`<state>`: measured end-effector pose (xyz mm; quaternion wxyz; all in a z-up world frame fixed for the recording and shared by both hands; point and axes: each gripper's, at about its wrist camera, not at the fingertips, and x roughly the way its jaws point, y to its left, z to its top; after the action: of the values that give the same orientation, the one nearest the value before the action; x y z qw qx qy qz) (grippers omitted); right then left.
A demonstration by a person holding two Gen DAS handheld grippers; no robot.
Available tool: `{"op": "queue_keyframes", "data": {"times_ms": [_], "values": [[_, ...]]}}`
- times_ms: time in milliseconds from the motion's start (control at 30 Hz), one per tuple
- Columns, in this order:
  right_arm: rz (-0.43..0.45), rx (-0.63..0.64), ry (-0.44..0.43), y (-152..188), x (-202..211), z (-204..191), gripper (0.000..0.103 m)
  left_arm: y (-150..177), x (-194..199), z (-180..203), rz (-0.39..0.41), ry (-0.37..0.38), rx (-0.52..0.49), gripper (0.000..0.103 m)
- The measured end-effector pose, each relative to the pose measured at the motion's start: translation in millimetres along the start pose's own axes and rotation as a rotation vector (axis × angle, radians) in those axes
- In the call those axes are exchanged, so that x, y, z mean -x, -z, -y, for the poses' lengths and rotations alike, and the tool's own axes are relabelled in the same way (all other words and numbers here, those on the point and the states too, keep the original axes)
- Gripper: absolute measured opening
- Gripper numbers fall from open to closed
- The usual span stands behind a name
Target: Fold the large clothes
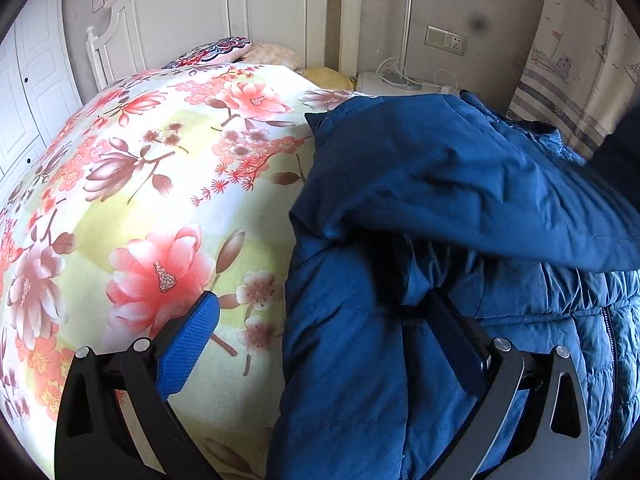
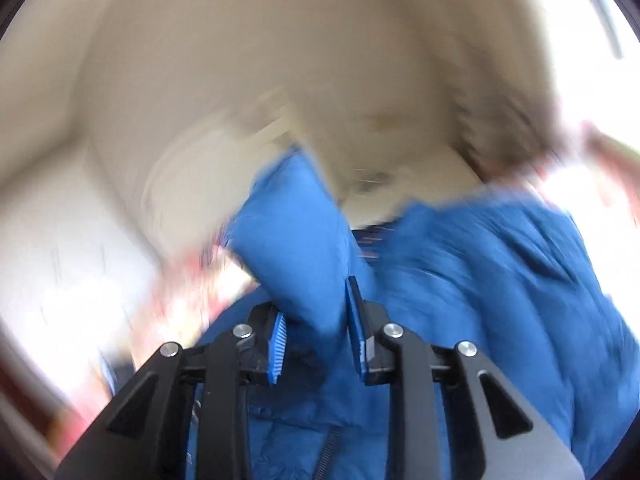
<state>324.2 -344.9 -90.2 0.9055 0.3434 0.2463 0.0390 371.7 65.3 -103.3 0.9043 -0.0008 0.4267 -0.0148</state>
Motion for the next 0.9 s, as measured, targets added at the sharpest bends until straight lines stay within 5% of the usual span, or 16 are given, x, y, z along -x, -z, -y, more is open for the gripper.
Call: {"op": "queue_keyframes", "data": {"times_ms": [100, 167, 267, 333, 400, 500, 600, 800, 833, 900], "values": [[-0.145, -0.109, 0.081, 7, -25, 55, 0.045, 0, 0, 1, -0.001, -0.003, -0.003, 0.099], [-0.13, -0.156, 0.018, 9, -26, 64, 0.049, 1, 0, 1, 0.002, -0.009, -0.005, 0.099], [-0.109, -0.099, -0.005, 4, -24, 53, 0.072, 1, 1, 2, 0.002, -0.013, -0.006, 0.099], [-0.116, -0.067, 0.019, 8, -26, 50, 0.068, 0, 0, 2, 0.001, -0.014, -0.007, 0.099], [-0.118, -0.081, 0.029, 11, -28, 52, 0.029, 0, 0, 2, 0.001, -0.013, -0.007, 0.099], [-0.067, -0.023, 0.007, 11, -8, 43, 0.02, 0, 0, 2, 0.0, -0.012, -0.006, 0.099], [0.01, 0.038, -0.016, 8, 23, 26, 0.02, 0, 0, 2, -0.002, -0.009, -0.004, 0.099], [-0.119, -0.054, 0.139, 22, -3, 60, 0.023, -1, 0, -2, -0.006, 0.003, 0.004, 0.099], [-0.117, -0.066, 0.14, 22, 0, 61, 0.025, 0, 0, -2, -0.006, 0.005, 0.005, 0.099], [-0.084, -0.051, 0.197, 17, 11, 53, 0.046, 0, 0, -3, -0.006, 0.008, 0.008, 0.099]]}}
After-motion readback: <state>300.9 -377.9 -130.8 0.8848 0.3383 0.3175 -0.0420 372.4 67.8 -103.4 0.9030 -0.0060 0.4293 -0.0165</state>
